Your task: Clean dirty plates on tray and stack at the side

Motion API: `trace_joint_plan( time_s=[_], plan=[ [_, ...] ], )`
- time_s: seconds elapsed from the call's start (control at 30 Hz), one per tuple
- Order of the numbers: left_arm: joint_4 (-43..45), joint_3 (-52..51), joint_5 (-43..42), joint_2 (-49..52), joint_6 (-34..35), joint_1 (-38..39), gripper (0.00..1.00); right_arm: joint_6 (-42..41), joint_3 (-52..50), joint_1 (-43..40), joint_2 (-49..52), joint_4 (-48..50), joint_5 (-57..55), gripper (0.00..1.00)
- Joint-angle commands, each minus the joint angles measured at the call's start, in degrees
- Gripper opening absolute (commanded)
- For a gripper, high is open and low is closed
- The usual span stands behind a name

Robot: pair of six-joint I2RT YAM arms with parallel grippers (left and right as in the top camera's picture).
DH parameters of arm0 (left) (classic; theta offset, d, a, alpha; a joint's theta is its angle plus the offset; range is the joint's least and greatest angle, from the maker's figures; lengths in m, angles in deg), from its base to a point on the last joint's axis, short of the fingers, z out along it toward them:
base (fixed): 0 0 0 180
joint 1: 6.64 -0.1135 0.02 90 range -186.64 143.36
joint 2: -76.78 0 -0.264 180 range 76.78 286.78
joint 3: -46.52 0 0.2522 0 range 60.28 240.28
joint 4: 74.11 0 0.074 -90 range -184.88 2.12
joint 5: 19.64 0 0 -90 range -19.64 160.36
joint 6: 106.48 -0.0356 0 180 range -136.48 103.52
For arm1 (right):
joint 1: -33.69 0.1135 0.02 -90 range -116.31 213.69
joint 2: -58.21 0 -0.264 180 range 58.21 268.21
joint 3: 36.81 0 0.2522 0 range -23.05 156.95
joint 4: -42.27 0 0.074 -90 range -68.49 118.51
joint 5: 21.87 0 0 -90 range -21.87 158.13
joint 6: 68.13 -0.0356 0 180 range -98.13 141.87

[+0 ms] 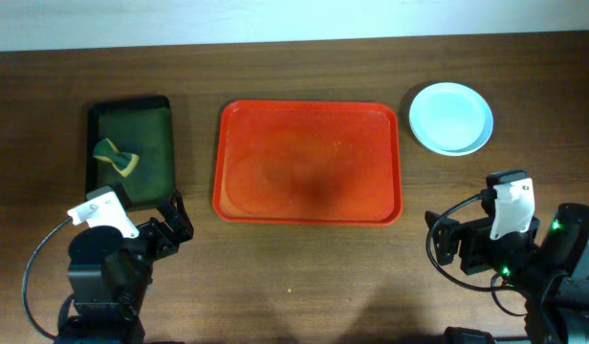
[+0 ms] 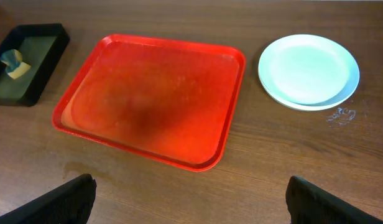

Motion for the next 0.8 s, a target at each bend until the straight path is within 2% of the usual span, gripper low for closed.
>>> trace_joint_plan(
  time_s=[0.0, 0.13, 0.3, 0.43, 0.53, 0.77],
  plan=[
    [0.0, -0.5, 0.0, -0.2, -0.9, 0.2, 0.99, -0.7, -0.3, 0.3, 0.9, 0.1, 0.3, 0.98],
    [0.0, -0.5, 0.0, -0.2, -0.9, 0.2, 0.99, -0.7, -0.3, 1.2, 1.8, 0.1, 0.0, 0.98],
    [0.0, -0.5, 0.0, -0.2, -0.9, 0.2, 0.99, -0.7, -2.4, 10.3, -1.1, -0.5, -3.1, 0.98],
    [0.0, -0.5, 0.0, -0.2, -0.9, 0.2, 0.99, -1.0, -14.2, 17.8, -10.8, 12.7, -7.3, 0.98],
    [0.0, -0.5, 0.0, -0.2, -0.9, 0.2, 0.99, -6.3, -28.0, 15.7, -22.0, 25.9, -7.7, 0.98],
    [0.0, -0.5, 0.0, -0.2, -0.9, 0.2, 0.99, -15.3, -48.8, 13.3, -38.8, 42.7, -12.2, 0.98]
  ],
)
